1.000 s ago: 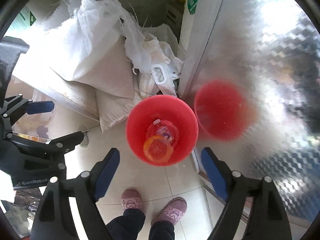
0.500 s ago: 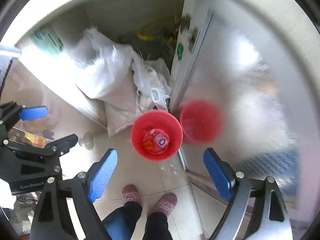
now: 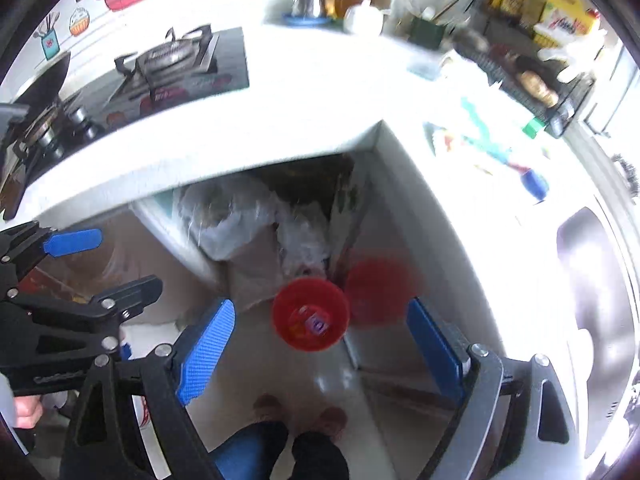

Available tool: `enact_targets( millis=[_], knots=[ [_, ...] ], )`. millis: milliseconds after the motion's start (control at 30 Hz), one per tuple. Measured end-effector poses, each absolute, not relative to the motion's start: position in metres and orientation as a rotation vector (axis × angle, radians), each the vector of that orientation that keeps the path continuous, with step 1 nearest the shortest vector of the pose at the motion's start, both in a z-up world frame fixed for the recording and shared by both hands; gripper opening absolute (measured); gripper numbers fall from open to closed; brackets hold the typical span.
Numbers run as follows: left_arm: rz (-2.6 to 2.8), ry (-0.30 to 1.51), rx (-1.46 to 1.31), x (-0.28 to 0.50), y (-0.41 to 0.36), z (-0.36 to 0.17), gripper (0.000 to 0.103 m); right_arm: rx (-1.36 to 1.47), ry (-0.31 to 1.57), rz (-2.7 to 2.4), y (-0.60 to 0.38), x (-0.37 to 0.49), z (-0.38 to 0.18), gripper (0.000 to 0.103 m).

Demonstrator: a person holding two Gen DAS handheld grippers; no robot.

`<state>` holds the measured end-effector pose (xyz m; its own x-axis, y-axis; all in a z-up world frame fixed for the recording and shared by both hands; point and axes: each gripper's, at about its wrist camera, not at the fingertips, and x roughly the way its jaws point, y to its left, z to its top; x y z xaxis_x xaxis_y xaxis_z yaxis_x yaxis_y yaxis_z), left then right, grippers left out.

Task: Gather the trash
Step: 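Raise both tools back up to the counter, then grasp the pink toothbrush packet with the left gripper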

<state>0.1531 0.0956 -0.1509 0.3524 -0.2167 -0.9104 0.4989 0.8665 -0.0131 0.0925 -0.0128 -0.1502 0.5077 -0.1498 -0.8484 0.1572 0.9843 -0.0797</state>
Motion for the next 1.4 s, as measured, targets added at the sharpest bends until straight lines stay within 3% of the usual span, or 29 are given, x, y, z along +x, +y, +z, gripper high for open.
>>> enact_targets(
  millis=[400,800,1100,1400],
  knots=[
    [-0.548,1.007,0.344,0.167,0.046,-0.082,0.082,0.026,0.928,-0.321,-0.053,0.094,-0.098,0.089],
    [-0.719,0.914,0.47,0.229,-0.064,-0.052,0.082,0.111,0.853,-0.463,-0.14,0.123,-0.06,0.089],
    [-0.845,0.897,0.582,0.273,-0.163,-0.056,0.082,0.193,0.869,-0.58,-0.215,0.143,-0.059,0.089],
    [-0.941,1.005,0.682,0.293,-0.245,-0.101,0.082,0.307,0.953,-0.675,-0.277,0.144,-0.093,0.089]
  ],
)
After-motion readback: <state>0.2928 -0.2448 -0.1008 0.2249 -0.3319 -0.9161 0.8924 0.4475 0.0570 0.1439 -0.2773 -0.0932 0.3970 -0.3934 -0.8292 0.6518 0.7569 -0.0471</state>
